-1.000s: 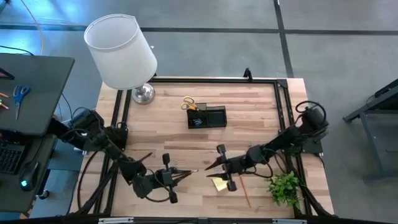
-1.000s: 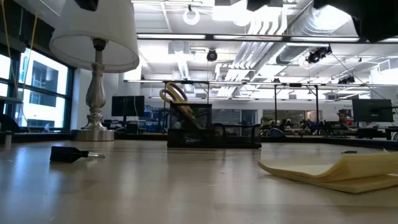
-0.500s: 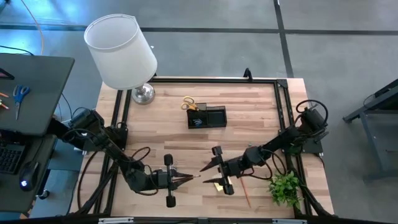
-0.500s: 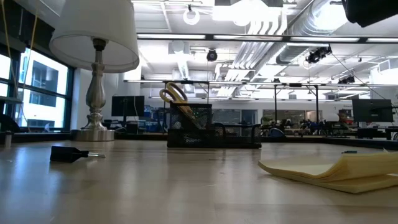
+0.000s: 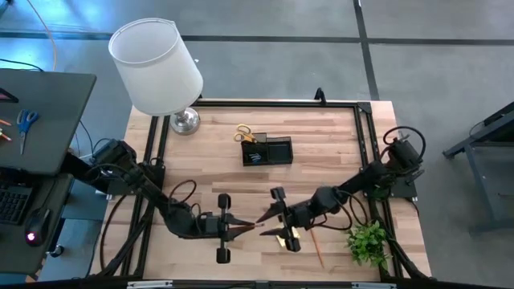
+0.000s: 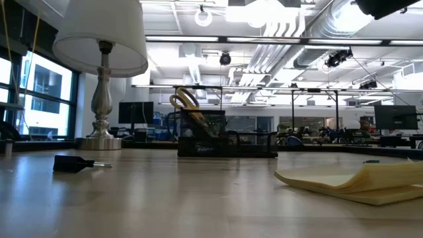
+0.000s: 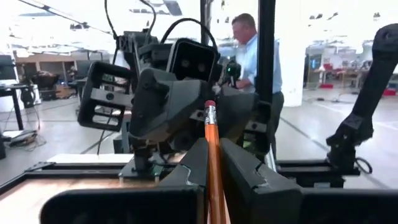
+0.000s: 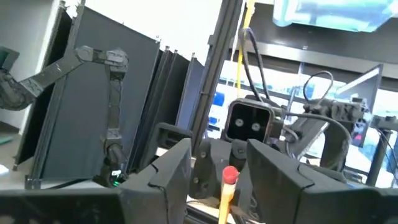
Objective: Pick and place office supplies into organizer
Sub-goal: Put the left orange pencil into the black desk organizer
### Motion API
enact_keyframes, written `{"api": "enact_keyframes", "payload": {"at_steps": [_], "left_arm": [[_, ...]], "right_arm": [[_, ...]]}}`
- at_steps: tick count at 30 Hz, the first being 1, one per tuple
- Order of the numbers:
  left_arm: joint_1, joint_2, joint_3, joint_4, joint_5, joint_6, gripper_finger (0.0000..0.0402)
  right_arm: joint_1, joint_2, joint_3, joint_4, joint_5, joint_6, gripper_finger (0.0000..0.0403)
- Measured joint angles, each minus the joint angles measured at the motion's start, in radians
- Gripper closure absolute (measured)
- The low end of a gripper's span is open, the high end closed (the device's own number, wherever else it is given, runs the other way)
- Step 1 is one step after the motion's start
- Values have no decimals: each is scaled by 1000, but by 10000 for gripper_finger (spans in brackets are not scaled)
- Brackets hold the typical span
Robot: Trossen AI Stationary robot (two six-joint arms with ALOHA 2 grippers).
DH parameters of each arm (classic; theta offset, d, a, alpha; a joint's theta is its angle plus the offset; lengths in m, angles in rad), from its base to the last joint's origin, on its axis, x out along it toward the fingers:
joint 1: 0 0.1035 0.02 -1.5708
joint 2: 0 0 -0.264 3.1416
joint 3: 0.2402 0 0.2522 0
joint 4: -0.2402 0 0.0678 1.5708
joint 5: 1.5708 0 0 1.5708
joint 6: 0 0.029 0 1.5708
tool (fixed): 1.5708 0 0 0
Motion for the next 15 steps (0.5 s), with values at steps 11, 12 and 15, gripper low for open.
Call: {"api": "enact_keyframes", "payload": {"at_steps": [11,12,15], "left_arm": [[23,0,0,98,61,50,389],[23,0,0,108,63,57,389],[24,0,0,110,63,72,392]], "right_arm": [[-28,0,31,-10,-90,8,266],[-29,0,31,-10,-90,8,270],[-35,0,31,-10,-90,8,282]]}}
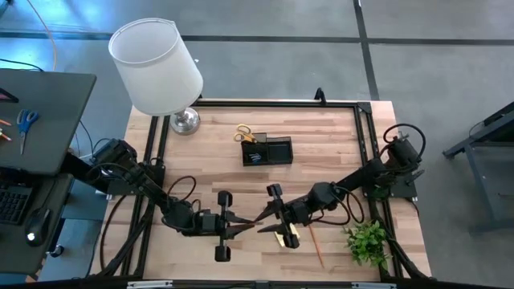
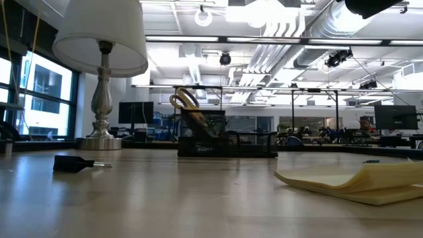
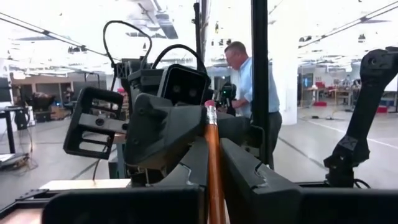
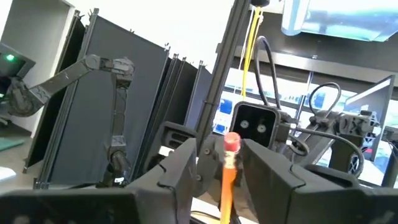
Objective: Pick and place office supplies into organizer
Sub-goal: Put the left orange pencil into the black desk organizer
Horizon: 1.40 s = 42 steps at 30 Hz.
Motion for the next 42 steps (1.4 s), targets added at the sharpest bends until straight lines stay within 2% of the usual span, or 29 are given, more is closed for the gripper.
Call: {"api": "enact_keyframes", "payload": {"at_steps": [6,12,17,21,27,34,39,42], "left_arm": [[0,0,0,0,11,1,391],[0,0,0,2,14,1,391],[0,0,0,-1,10,1,387],[-3,-1,0,-25,-24,1,362],[-33,-1,0,-36,-242,60,302],[-139,-71,0,-33,-543,280,240],[-213,-133,0,-29,-705,355,220],[-239,-145,0,-31,-757,368,218]], "right_arm": [[-7,0,0,0,0,-2,321],[-20,0,0,0,-5,-7,388],[-31,0,0,0,-20,14,383],[-40,-1,0,-21,-12,29,396],[-69,-3,-1,-62,30,75,398],[-99,-77,-1,-249,170,16,400],[-180,-171,-1,-392,235,2,398],[-273,-217,-1,-462,264,21,398]]}}
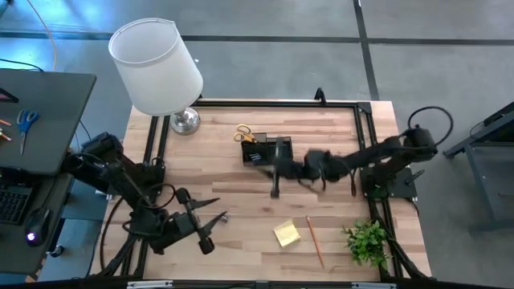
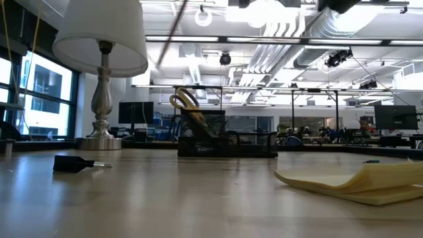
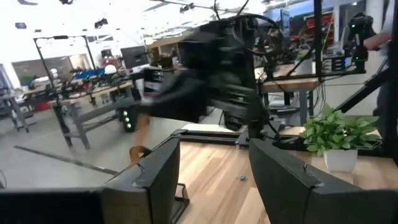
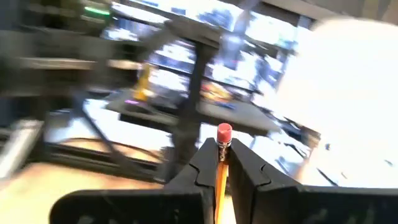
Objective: Pick and place office supplies into organizer
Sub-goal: Put the left orange pencil into the black desk organizer
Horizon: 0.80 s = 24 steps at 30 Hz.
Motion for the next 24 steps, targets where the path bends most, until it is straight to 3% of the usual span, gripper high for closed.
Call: {"api": "enact_keyframes", "payload": {"at_steps": [5,8,14,20,24], "left_arm": [[-14,-2,0,-2,-6,-28,218],[-10,-2,0,-59,50,-103,218],[59,-2,0,-251,293,-372,218],[163,-1,0,-421,566,-608,218],[206,-1,0,-478,660,-683,218]], "right_arm": [[-205,-47,0,-109,-62,130,398],[-310,-49,0,-162,-93,200,397],[-432,-49,-1,-294,-156,296,398],[-449,-49,-1,-393,-161,294,396],[-448,-49,-1,-437,-161,292,397]]}}
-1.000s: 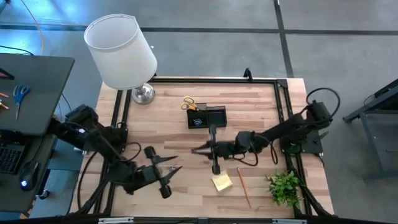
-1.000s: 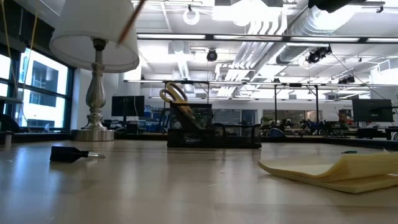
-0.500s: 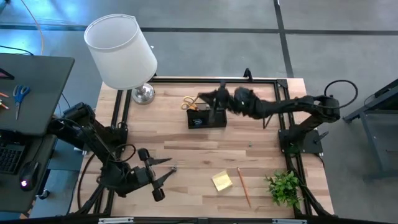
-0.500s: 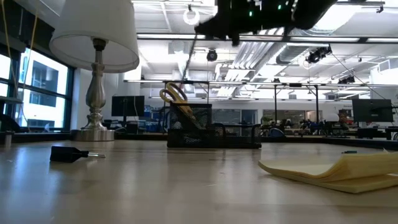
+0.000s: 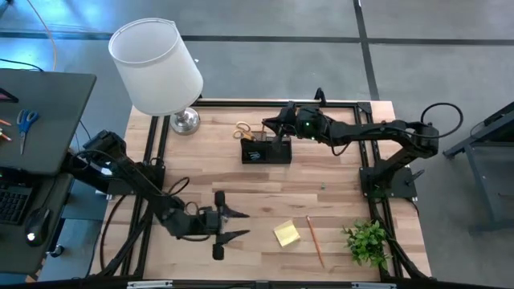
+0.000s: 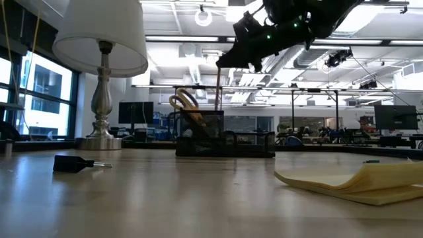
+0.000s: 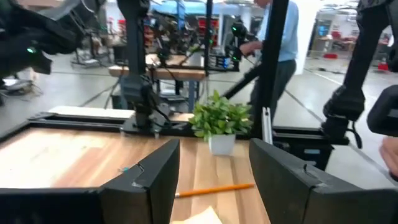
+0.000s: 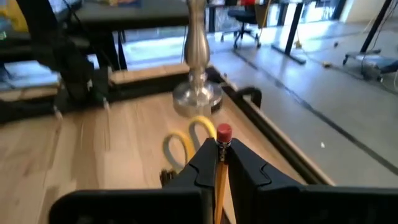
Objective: Pick and place office supplies into organizer
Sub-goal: Put the left orange pencil into the black desk organizer
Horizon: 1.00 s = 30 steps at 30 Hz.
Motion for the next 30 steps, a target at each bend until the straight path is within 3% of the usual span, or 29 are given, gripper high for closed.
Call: {"api": "enact_keyframes", "payload": {"at_steps": [15,30], "left_arm": [[25,1,0,-74,82,-53,218],[25,1,0,-69,77,-52,218]], "right_arm": [[-37,107,2,-3,2,34,384],[-34,131,0,46,-105,24,242]]}}
